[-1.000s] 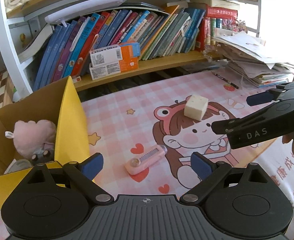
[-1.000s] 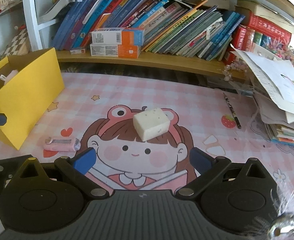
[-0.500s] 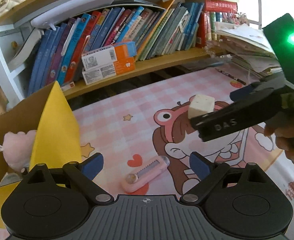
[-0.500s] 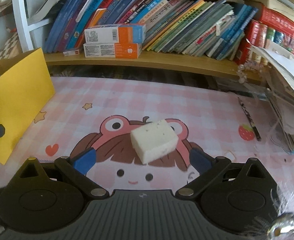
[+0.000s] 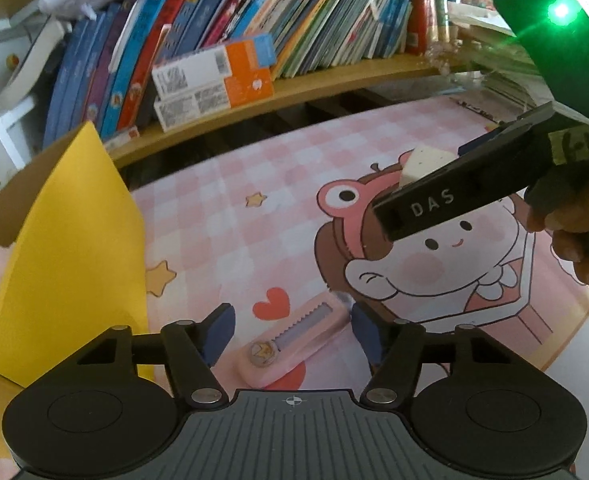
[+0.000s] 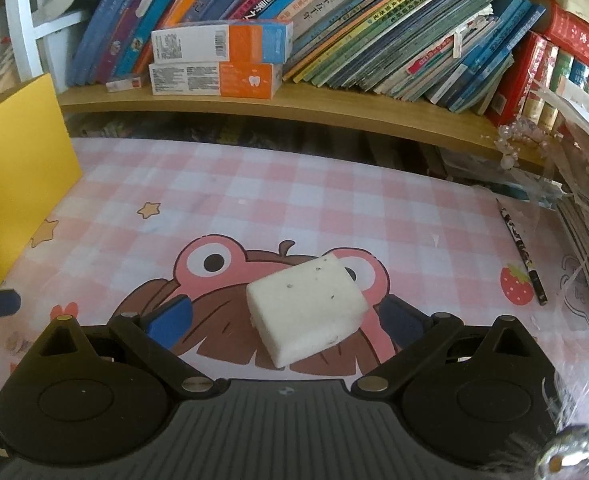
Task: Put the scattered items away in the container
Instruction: 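Close the right tool on the white sponge while the left tool grasps the pink knife, then lift the sponge and knife with both tools over the yellow box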
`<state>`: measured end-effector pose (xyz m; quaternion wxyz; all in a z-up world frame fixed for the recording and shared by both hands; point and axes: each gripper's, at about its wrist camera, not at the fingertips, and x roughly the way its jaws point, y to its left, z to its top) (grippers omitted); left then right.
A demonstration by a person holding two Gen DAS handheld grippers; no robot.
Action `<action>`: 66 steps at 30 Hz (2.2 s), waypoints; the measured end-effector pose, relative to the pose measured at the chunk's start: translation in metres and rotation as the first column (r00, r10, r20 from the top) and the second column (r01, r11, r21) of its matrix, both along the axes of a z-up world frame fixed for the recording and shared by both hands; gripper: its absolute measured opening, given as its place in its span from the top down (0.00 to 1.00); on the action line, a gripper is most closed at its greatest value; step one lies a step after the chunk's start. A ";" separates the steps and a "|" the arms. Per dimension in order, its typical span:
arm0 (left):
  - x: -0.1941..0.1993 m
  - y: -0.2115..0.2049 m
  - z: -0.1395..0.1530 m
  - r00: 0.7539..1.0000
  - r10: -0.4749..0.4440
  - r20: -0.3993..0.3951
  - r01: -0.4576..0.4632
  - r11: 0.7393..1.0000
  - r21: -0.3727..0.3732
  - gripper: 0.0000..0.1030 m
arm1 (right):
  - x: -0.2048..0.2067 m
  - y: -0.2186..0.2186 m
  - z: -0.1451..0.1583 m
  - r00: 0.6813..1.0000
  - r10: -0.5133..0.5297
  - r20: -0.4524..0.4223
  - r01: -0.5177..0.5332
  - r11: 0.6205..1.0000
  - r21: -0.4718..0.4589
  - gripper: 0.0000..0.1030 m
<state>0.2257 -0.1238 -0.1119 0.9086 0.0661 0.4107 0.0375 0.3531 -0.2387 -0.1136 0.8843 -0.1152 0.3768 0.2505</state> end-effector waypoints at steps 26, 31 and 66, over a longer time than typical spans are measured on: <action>-0.005 0.000 0.000 0.998 -0.049 -0.049 0.042 0.989 -0.140 0.77 | 0.004 -0.013 -0.003 0.999 -0.027 -0.021 0.028 0.999 0.018 0.50; -0.012 0.000 0.007 0.998 -0.054 -0.043 0.046 0.986 -0.158 0.77 | -0.004 -0.022 0.001 0.998 -0.050 -0.046 0.051 0.998 0.021 0.52; -0.125 -0.007 0.113 0.966 -0.155 0.205 0.181 0.976 -0.117 0.78 | -0.155 -0.059 0.071 0.999 -0.045 -0.002 0.045 0.995 0.090 0.53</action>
